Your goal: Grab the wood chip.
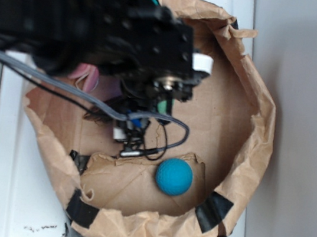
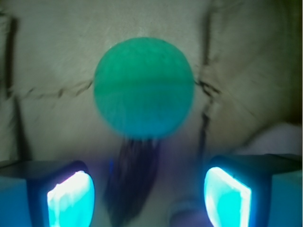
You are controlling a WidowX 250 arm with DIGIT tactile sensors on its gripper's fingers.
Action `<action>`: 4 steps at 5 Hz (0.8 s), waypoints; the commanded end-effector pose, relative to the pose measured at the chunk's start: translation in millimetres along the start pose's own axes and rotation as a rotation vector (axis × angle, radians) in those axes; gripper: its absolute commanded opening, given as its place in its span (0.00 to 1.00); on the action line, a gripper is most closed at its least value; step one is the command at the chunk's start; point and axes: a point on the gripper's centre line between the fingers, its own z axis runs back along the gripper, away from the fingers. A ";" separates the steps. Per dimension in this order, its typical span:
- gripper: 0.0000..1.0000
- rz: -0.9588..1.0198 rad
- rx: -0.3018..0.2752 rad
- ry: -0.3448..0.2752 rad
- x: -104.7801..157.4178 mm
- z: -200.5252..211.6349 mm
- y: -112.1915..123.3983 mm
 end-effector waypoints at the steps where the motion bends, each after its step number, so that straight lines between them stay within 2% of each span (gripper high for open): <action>1: 1.00 -0.016 0.038 -0.083 -8.3 -18.4 -1.3; 2: 1.00 -0.020 0.061 -0.108 -6.4 -31.4 -4.8; 3: 0.00 -0.036 0.077 -0.147 -12.9 -43.4 -11.8; 4: 0.00 -0.028 0.076 -0.161 -13.7 -38.8 -12.5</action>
